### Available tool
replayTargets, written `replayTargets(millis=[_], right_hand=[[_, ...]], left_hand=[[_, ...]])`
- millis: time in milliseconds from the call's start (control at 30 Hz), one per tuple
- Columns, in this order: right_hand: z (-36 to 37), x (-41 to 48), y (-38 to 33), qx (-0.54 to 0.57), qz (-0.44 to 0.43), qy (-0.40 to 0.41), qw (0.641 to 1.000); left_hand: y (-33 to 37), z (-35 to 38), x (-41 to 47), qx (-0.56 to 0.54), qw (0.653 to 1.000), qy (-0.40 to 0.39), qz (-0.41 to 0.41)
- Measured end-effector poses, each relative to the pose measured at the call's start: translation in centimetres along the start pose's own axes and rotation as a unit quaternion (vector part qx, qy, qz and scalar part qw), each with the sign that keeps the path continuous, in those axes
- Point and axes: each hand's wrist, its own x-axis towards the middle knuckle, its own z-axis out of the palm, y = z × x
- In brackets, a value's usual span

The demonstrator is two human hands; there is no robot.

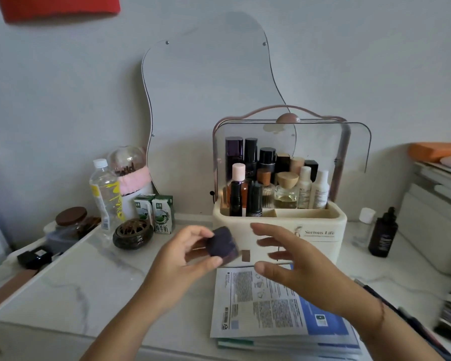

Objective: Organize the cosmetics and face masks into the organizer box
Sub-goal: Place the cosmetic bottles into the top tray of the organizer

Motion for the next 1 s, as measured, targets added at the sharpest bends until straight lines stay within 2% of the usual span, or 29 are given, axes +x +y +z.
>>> replayTargets(millis=[67,167,333,400,500,600,667,800,1000], right_hand=[[-0.7,0.6,-0.3,0.066,-0.038,-0.033,0.997],[-2.5,1.3,-0.5,0.133,-0.065,-0.037,0.988],[-5.3,2.3,0.0,0.188,-0.070,-0.008,0.980],[-5.8,2.6,0.5,0.204,-0.064,0.029,0.977],[-6.4,3.3,1.6,0.166,-0.014,0.123,0.978],[-6.9,4.9,2.3,0.117,0.033,0.161,0.979],[-6.9,6.3,2.6,0.076,0.062,0.152,0.984],[-6.3,8.5,2.6,0.038,0.096,0.101,0.990],[-5.6,9.5,2.6,-0.044,0.093,0.084,0.991]], left_hand=[[2.1,1.4,0.8,0.002,0.999,-0.047,0.022],[4.2,3.2,2.4,0.016,0.996,-0.072,0.050],[5.6,5.7,4.6,0.044,0.994,-0.054,0.087],[5.3,6.0,5.0,0.030,0.995,-0.030,0.095],[3.8,5.2,5.4,0.046,0.990,0.081,0.109],[1.9,4.0,6.2,0.078,0.980,0.165,0.081],[1.0,3.7,7.1,0.093,0.981,0.164,0.046],[0.5,3.4,8.7,0.080,0.991,0.110,0.012],[1.0,3.1,10.5,0.066,0.997,0.034,-0.005]])
